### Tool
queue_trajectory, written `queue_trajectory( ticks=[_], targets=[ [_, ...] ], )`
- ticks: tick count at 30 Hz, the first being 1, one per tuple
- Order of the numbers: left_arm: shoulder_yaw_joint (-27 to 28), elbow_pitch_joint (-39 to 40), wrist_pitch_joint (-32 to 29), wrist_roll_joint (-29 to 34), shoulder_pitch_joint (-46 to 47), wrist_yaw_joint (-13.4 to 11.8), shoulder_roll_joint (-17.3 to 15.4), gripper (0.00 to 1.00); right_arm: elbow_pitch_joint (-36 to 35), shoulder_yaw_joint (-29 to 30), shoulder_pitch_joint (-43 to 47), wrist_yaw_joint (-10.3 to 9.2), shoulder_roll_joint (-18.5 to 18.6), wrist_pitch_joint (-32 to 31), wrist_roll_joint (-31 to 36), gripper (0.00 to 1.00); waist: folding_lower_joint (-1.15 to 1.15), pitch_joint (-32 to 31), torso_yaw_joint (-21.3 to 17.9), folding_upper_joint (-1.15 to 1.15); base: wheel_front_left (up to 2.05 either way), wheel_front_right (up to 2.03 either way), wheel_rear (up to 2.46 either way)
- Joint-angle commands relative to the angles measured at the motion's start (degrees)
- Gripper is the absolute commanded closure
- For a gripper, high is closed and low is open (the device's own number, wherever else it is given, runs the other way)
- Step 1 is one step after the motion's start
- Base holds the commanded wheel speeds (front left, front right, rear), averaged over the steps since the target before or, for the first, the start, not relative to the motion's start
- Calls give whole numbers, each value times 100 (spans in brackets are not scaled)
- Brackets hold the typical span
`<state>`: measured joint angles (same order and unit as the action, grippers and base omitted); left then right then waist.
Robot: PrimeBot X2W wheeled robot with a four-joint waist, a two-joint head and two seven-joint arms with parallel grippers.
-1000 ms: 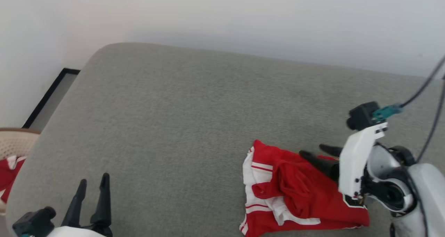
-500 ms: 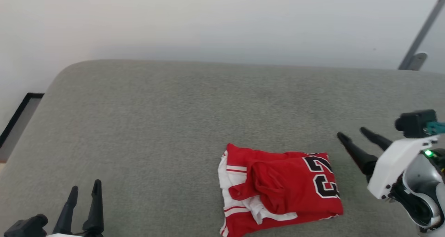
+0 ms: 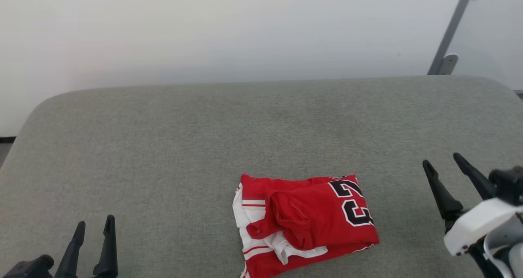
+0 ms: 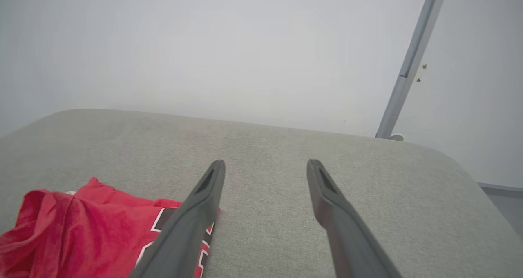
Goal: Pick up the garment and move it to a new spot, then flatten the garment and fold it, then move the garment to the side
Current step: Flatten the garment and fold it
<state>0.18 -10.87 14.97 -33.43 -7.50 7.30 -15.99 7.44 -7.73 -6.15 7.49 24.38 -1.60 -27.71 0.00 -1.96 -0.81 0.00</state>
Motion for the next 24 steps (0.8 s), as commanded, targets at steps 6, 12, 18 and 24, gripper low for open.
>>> queue_trajectory(
  ticks=[6, 12, 18, 24],
  targets=[
    [-7, 83, 27, 254, -154, 19, -18, 0, 396, 127, 316, 0, -174, 923, 369, 0, 0, -112, -112, 0, 0, 0, 0],
    [-61, 133, 27, 355, -279, 19, -116, 0, 750, 347, 537, 0, -296, 1366, 554, 0, 0, -207, -97, 0, 0, 0, 0],
    [-34, 192, 27, 365, -398, 19, -154, 0, 890, 562, 775, 0, -475, 1588, 683, 0, 0, -294, -44, 0, 0, 0, 0],
    [-61, 202, 27, 369, -450, 19, -157, 0, 845, 809, 996, 0, -712, 1673, 815, 0, 0, -335, 1, 0, 0, 0, 0]
  ],
)
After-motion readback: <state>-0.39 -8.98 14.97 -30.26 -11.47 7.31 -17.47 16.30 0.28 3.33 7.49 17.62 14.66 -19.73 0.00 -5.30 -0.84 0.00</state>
